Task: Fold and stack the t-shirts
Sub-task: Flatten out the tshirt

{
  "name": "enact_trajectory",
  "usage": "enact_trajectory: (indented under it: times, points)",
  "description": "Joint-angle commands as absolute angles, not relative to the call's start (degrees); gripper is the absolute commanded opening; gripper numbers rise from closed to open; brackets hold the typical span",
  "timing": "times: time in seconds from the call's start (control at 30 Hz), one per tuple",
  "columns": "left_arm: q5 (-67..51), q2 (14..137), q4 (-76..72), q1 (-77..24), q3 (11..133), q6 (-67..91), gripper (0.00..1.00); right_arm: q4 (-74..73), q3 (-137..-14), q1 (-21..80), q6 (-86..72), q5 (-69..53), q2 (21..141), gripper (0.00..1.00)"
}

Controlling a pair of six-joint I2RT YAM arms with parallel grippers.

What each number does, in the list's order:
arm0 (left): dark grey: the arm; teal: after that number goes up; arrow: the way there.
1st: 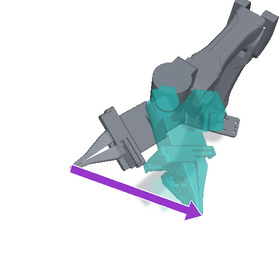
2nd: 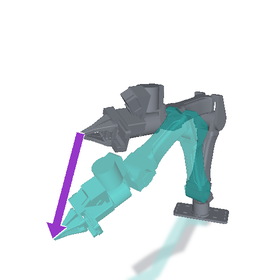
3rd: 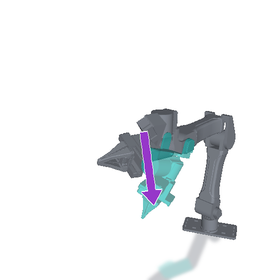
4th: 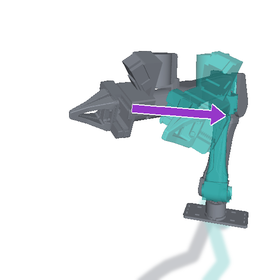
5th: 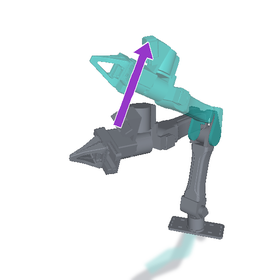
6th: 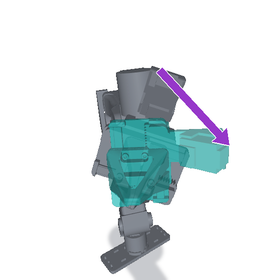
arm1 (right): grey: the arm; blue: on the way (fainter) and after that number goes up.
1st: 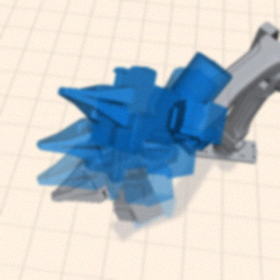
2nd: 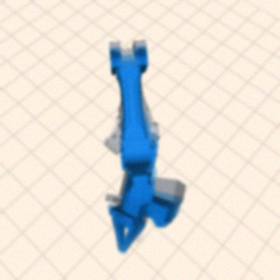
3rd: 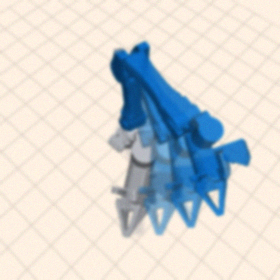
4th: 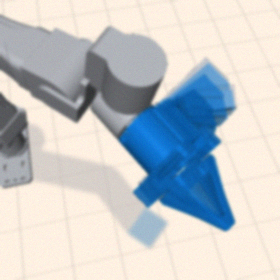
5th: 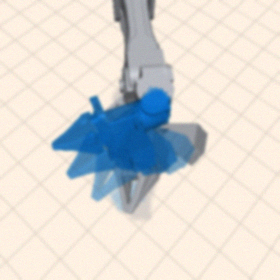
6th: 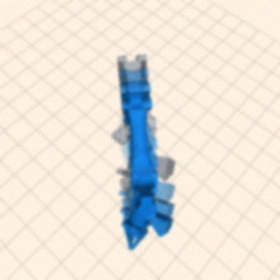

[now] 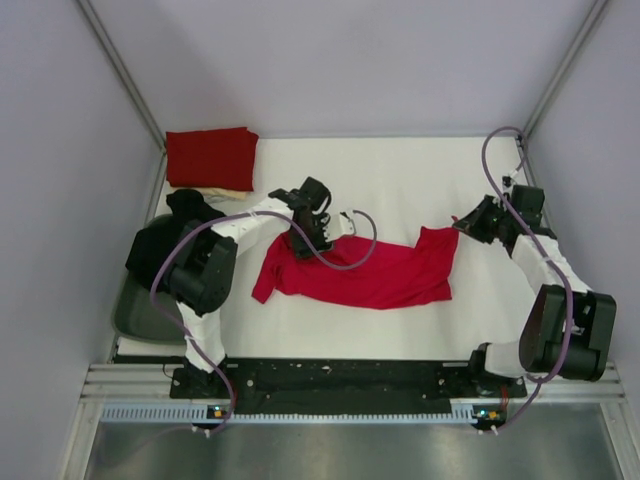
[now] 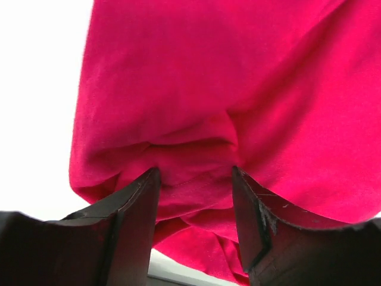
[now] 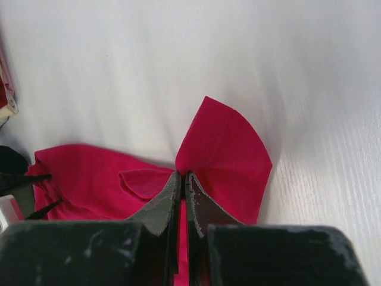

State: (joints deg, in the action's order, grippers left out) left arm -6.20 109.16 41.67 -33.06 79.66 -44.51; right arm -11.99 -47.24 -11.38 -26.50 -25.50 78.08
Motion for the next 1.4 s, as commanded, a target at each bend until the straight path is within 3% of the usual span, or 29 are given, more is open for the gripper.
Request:
enact_trajectory:
  times: [0.0, 0.17, 0.57, 0.67, 0.73, 0.77, 1.03, 1.37]
  points:
    - [-10.27, 108.55, 46.13, -33.05, 82.96, -45.27, 0.57, -11.34, -48.86, -11.25, -25.05, -25.05, 76.38, 0.00]
    - [-18.72, 106.18, 49.40, -33.31, 84.21, -44.47, 0.61, -12.13, -48.87, -11.25, -24.08, -24.70, 75.50, 0.00]
    - [-4.14, 111.71, 44.04, -33.40, 83.94, -42.63, 0.54, -12.22, -48.95, -11.25, -24.52, -24.79, 72.51, 0.00]
    - [-2.29, 112.41, 42.37, -33.31, 83.94, -42.36, 0.39, -13.01, -49.65, -11.51, -24.52, -24.52, 70.85, 0.00]
    - [-0.80, 112.67, 41.31, -33.40, 83.85, -42.28, 0.19, -13.62, -50.36, -11.95, -24.61, -24.35, 69.70, 0.00]
    - [-0.53, 112.59, 40.87, -33.40, 84.02, -42.19, 0.01, -14.06, -50.71, -12.04, -24.61, -24.26, 69.00, 0.00]
    - [6.50, 98.83, 45.08, -31.65, 91.39, -35.43, 0.00, -21.35, -60.01, -12.48, -24.61, -22.77, 59.52, 0.00]
    - [-2.35, 66.48, 52.20, -30.59, 96.67, -32.35, 0.00, -30.40, -87.76, -12.48, -19.52, -19.43, 43.34, 0.00]
